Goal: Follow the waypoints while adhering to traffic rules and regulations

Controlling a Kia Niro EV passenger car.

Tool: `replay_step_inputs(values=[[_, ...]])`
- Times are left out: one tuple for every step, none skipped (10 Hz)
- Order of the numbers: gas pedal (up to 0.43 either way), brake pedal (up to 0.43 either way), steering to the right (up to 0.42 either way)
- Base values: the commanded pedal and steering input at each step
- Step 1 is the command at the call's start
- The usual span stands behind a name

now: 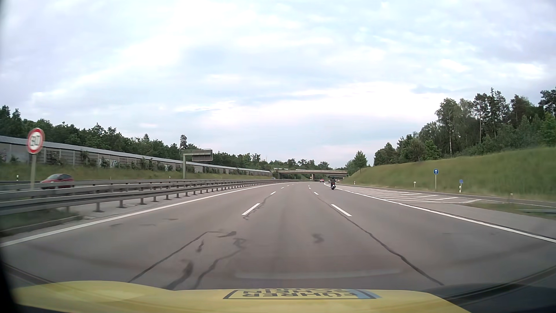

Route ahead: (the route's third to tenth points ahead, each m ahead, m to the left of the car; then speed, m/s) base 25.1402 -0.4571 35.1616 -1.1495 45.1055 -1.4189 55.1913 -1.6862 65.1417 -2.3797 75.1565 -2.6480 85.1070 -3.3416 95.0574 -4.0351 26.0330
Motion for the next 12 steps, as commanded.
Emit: replay_step_inputs(values=[[0.0,0.0,0.006],[0.0,0.0,0.006],[0.0,0.0,0.005],[0.0,0.0,0.005],[0.0,0.0,0.006],[0.0,0.14,0.006],[0.0,0.201,0.005],[0.0,0.244,0.005],[0.0,0.268,0.005],[0.0,0.268,0.005],[0.0,0.268,0.005],[0.0,0.262,0.006]])
